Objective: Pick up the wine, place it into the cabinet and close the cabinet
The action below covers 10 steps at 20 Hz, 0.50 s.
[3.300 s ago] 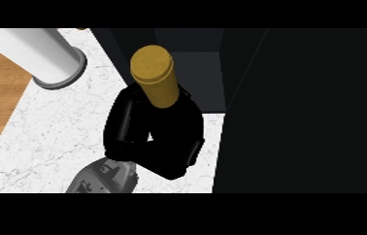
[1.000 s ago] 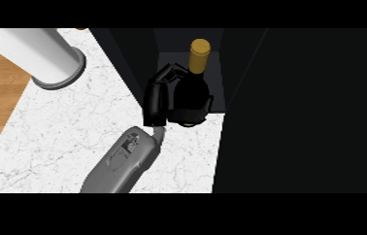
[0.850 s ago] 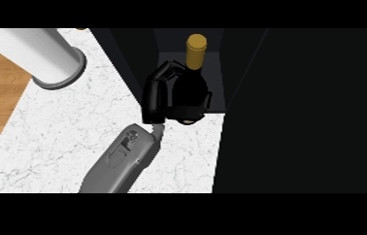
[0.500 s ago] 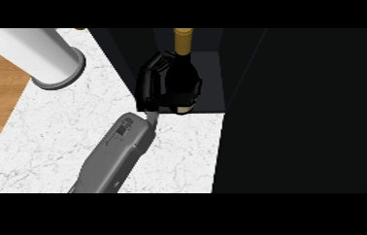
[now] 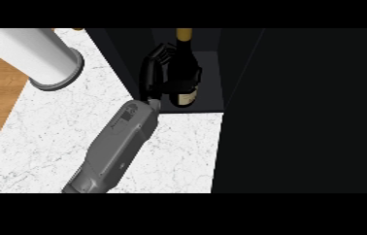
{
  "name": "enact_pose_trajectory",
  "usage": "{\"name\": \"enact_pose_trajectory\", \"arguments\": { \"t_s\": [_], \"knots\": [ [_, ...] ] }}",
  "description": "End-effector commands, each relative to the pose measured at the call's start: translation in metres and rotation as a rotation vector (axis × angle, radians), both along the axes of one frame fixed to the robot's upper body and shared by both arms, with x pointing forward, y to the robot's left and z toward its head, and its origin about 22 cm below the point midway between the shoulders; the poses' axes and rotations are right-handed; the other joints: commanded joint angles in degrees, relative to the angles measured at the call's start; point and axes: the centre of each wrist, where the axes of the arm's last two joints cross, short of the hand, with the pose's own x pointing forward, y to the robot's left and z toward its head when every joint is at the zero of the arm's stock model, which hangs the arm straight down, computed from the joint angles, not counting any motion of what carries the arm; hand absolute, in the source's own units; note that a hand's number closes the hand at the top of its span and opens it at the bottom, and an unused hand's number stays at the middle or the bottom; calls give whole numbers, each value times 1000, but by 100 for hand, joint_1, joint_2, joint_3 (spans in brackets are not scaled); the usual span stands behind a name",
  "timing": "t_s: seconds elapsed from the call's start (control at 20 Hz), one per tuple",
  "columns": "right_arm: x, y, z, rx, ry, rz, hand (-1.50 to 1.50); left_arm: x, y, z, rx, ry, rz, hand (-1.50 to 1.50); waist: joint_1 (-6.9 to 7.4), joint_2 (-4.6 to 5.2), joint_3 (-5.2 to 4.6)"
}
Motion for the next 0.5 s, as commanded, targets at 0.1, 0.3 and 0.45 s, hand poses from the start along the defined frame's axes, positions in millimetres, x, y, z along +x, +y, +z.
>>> {"name": "enact_pose_trajectory", "arguments": {
  "t_s": [0.1, 0.3, 0.45],
  "knots": [
    [-23, -12, 7, 33, -32, 41, -150, 17, 4, -4, 25, 26, -6, 150, -16, 7, 2],
    [-13, -1, 1, 33, -18, 41, -150, 36, -2, 16, 21, 20, 19, 150, -44, 22, 0],
    [-17, 2, 6, 44, -34, 50, -150, 40, 4, 17, 81, -48, 67, 150, -40, 21, -1]
  ]
}}
